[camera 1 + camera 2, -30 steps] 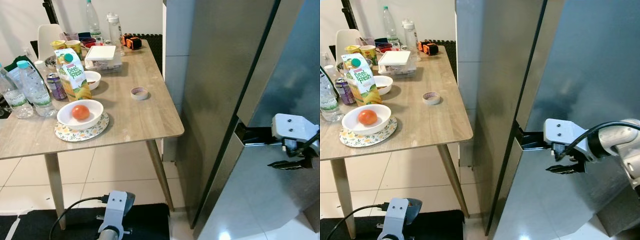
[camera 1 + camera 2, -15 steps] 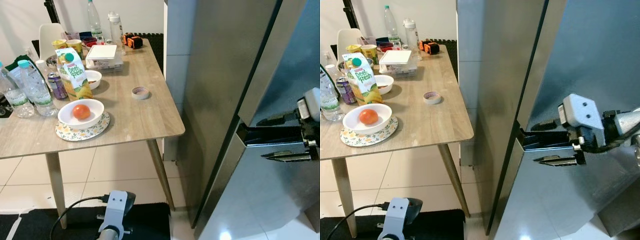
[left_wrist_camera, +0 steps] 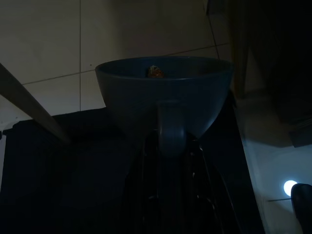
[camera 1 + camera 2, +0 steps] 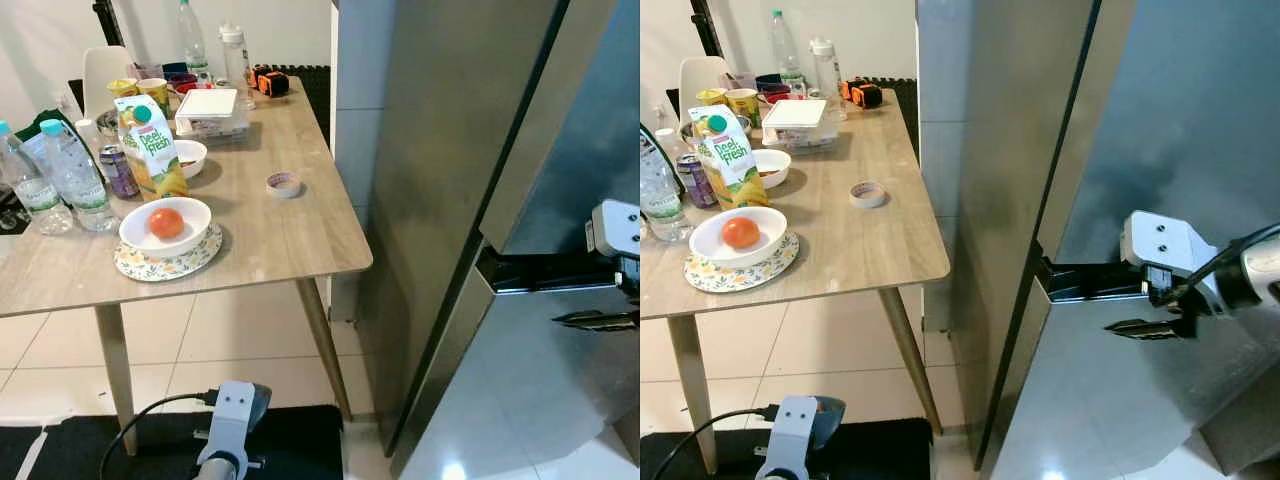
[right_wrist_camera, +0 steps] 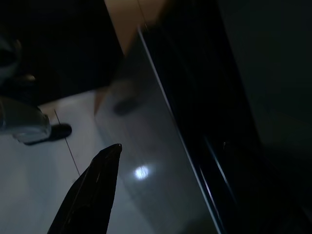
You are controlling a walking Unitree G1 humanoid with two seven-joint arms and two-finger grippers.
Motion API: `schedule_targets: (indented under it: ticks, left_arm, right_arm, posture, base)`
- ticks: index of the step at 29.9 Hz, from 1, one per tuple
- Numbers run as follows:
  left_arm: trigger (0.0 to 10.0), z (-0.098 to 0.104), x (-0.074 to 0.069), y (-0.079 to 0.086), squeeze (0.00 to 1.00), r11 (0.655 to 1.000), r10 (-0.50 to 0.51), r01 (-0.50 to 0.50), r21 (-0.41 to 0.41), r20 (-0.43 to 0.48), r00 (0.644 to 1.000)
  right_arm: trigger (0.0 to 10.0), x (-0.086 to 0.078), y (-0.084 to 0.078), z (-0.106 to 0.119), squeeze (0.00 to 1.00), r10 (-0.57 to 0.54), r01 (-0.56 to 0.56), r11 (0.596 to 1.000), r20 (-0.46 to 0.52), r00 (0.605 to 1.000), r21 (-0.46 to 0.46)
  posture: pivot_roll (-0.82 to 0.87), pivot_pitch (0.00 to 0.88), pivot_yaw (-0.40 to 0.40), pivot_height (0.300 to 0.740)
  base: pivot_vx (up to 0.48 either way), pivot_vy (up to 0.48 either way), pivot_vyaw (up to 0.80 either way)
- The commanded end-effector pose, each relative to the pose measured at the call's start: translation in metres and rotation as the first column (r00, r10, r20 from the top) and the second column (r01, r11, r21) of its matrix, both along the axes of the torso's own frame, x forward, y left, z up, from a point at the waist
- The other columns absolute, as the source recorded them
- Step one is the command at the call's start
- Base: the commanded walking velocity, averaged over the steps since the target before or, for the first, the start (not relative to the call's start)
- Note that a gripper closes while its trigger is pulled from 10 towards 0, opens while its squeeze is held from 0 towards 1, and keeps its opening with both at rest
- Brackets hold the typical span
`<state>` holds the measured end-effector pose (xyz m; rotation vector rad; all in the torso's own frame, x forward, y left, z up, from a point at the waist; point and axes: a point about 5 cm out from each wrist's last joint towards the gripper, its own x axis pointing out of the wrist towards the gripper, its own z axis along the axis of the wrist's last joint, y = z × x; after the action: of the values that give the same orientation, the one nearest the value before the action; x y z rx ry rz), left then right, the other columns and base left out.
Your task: Restocking fridge
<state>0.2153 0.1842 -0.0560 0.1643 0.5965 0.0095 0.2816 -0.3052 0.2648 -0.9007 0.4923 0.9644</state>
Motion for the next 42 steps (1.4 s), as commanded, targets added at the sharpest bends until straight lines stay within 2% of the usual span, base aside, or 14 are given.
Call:
schedule_targets:
  ticks: [1,7,11,17,24,26,28,32,36,39,42]
  left_arm:
    - [10.0,0.0,0.0,-0.001,0.0,1.0,-0.01,0.01,0.002,-0.004,1.0]
    - [10.0,0.0,0.0,-0.001,0.0,1.0,-0.013,0.013,0.002,-0.003,1.0]
    - [10.0,0.0,0.0,-0.002,0.0,1.0,-0.013,0.013,-0.001,-0.002,1.0]
    - [10.0,0.0,0.0,-0.004,0.0,1.0,-0.013,0.013,-0.006,-0.003,1.0]
    - [10.0,-0.001,0.0,-0.005,0.0,1.0,-0.015,0.015,-0.009,-0.006,1.0]
    - [10.0,-0.001,0.0,-0.005,0.0,1.0,-0.018,0.018,-0.008,-0.008,1.0]
    - [10.0,-0.001,0.0,-0.005,0.0,1.0,-0.018,0.018,-0.008,-0.008,1.0]
    - [10.0,0.0,0.001,-0.004,0.0,1.0,-0.023,0.023,-0.005,-0.008,1.0]
    - [10.0,0.0,0.001,-0.004,0.0,1.0,-0.025,0.025,-0.005,-0.009,1.0]
    - [10.0,0.0,0.002,-0.004,0.0,0.999,-0.035,0.035,-0.003,-0.011,0.999]
    - [10.0,0.001,0.003,-0.006,0.0,0.999,-0.046,0.046,-0.005,-0.01,0.999]
  right_arm:
    - [10.0,-0.001,-0.004,0.001,0.0,-0.026,0.026,0.999,0.001,1.0,-0.022]
    - [10.0,-0.002,-0.006,-0.005,0.0,-0.04,0.039,0.998,-0.024,0.999,-0.048]
    - [10.0,-0.004,0.002,-0.017,0.0,0.005,-0.011,0.997,-0.089,0.996,-0.072]
    - [10.0,-0.007,0.004,-0.02,0.0,0.043,-0.057,0.993,-0.129,0.991,-0.106]
    - [10.0,-0.014,0.006,-0.024,0.0,0.068,-0.086,0.991,-0.165,0.984,-0.102]
    - [10.0,-0.024,0.009,-0.026,0.0,0.103,-0.122,0.989,-0.2,0.974,-0.083]
    - [10.0,-0.024,0.009,-0.026,0.0,0.103,-0.122,0.989,-0.2,0.974,-0.083]
    - [10.0,-0.039,0.009,-0.02,0.0,0.133,-0.15,0.987,-0.225,0.965,-0.062]
    - [10.0,-0.042,0.008,-0.018,0.0,0.128,-0.146,0.987,-0.228,0.965,-0.065]
    - [10.0,-0.048,0.004,-0.009,0.0,0.109,-0.117,0.993,-0.186,0.976,-0.034]
    - [10.0,-0.055,0.013,0.008,0.0,0.159,-0.153,0.985,-0.089,0.983,0.076]
  posture:
    - [-0.16,0.0,0.002,0.74]
    - [-0.16,0.0,0.001,0.74]
    - [-0.16,0.0,0.001,0.74]
    - [-0.17,0.0,-0.004,0.74]
    - [-0.18,0.0,-0.006,0.74]
    - [-0.19,0.0,0.001,0.74]
    - [-0.19,0.0,0.001,0.74]
    - [-0.2,0.0,0.005,0.74]
    - [-0.2,0.0,0.012,0.74]
    - [-0.21,0.0,0.023,0.74]
    - [-0.22,0.0,0.03,0.74]
  base:
    - [0.0,0.0,0.0]
    - [0.0,0.0,0.0]
    - [0.0,0.0,0.0]
    - [0.0,0.0,0.0]
    - [0.0,0.0,0.0]
    - [0.0,0.0,0.0]
    - [0.0,0.0,0.0]
    - [0.0,0.0,0.0]
    - [0.0,0.0,0.0]
    - [0.0,0.0,0.0]
    - [0.0,0.0,0.0]
